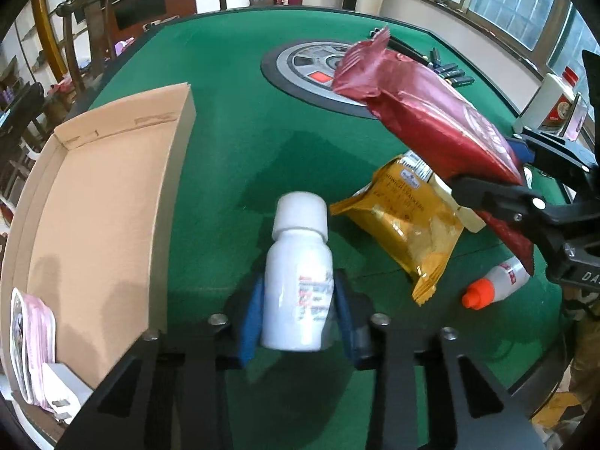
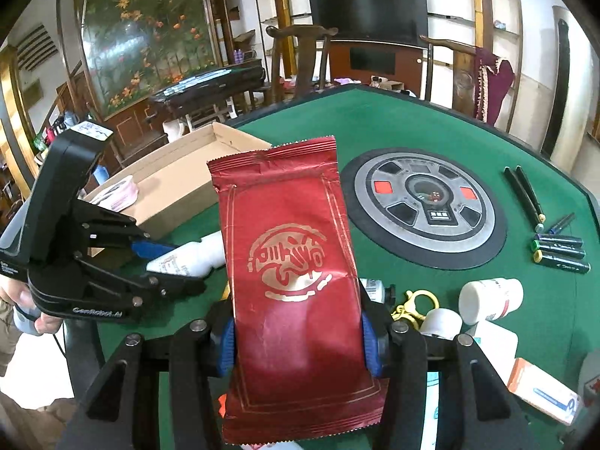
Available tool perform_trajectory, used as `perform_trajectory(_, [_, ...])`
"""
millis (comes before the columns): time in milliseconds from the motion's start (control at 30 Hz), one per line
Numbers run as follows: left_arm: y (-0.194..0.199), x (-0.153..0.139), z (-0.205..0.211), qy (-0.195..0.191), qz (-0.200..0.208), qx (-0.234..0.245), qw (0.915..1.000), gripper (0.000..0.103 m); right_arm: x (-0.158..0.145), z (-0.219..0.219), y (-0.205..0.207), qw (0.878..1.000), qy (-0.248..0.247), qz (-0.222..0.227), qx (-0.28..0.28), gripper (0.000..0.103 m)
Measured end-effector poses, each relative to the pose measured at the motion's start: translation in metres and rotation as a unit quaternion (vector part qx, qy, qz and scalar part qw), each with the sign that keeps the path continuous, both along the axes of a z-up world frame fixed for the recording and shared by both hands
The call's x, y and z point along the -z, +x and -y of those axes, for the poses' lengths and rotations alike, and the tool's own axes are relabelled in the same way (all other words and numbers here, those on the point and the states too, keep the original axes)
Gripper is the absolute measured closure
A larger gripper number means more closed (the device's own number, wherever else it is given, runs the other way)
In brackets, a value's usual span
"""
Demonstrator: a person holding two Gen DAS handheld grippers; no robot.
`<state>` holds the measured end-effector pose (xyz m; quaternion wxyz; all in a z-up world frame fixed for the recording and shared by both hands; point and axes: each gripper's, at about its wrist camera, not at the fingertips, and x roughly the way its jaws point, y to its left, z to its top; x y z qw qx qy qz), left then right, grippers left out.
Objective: Organize objects
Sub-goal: 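Carry the white bottle toward the cardboard tray with the left gripper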
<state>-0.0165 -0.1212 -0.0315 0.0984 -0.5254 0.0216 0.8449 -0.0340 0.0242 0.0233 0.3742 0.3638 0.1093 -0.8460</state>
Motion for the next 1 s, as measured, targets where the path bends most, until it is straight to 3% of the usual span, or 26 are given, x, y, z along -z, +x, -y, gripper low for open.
perform_trajectory(500, [0.009,-0.011,0.008,0.029,-0.031,-0.048,0.9979,0.07,0.007,0.004,0.004,1.0,0.008,0.002,-0.014,0.047])
perform_trajectory(1000, [-0.003,0.0,-0.003,0.006,0.012,-0.036,0.9993,0.069,0.009,0.006,0.003,1.0,0.008,0.007,-0.015,0.047])
